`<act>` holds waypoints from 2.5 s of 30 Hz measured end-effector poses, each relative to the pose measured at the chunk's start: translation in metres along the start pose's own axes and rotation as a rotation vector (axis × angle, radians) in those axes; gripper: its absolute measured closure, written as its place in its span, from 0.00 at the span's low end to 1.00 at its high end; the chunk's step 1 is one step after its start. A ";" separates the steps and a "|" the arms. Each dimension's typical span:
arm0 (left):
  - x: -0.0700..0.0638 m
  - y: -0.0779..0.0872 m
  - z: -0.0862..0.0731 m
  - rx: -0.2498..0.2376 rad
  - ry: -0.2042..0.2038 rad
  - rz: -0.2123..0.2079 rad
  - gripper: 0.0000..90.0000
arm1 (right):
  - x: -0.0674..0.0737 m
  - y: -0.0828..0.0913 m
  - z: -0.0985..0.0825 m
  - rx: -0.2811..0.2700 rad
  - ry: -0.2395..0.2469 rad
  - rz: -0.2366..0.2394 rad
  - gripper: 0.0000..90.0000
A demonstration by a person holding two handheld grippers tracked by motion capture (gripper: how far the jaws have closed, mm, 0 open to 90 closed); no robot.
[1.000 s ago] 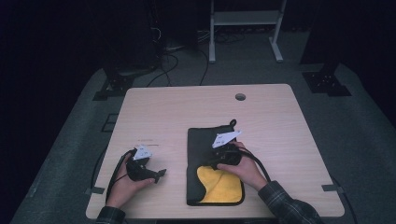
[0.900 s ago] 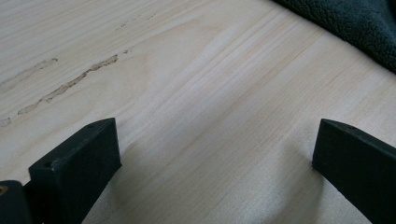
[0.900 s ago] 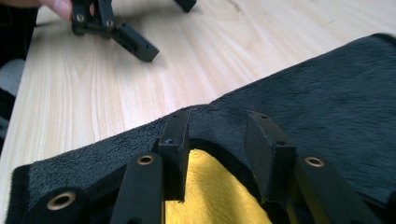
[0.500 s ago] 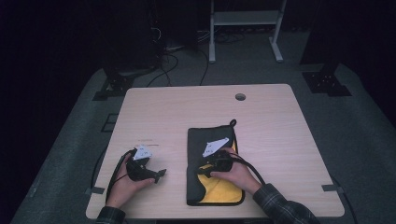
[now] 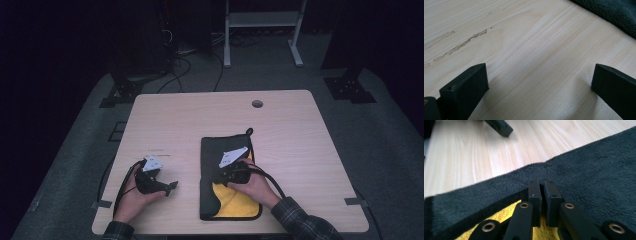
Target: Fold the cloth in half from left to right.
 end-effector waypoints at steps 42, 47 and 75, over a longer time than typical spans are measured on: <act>-0.001 0.000 0.000 -0.006 0.003 0.001 0.00 | 0.027 0.135 -0.080 0.048 -0.109 0.001 0.88; -0.001 0.000 0.000 -0.006 0.002 0.002 0.00 | 0.020 0.142 -0.055 -0.070 -0.125 -0.023 0.90; -0.005 -0.008 0.018 -0.015 0.013 -0.021 0.10 | -0.022 0.119 -0.049 -0.049 -0.076 -0.122 0.57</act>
Point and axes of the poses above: each handheld gripper's, and its own axes: y roughly backward along the jaws, z roughly out of its top, x roughly to its left, the point moved 10 cm from there along -y, roughly forward along the jaws, and after that the axes turned 11 degrees about -x, right-handed, at the moved point
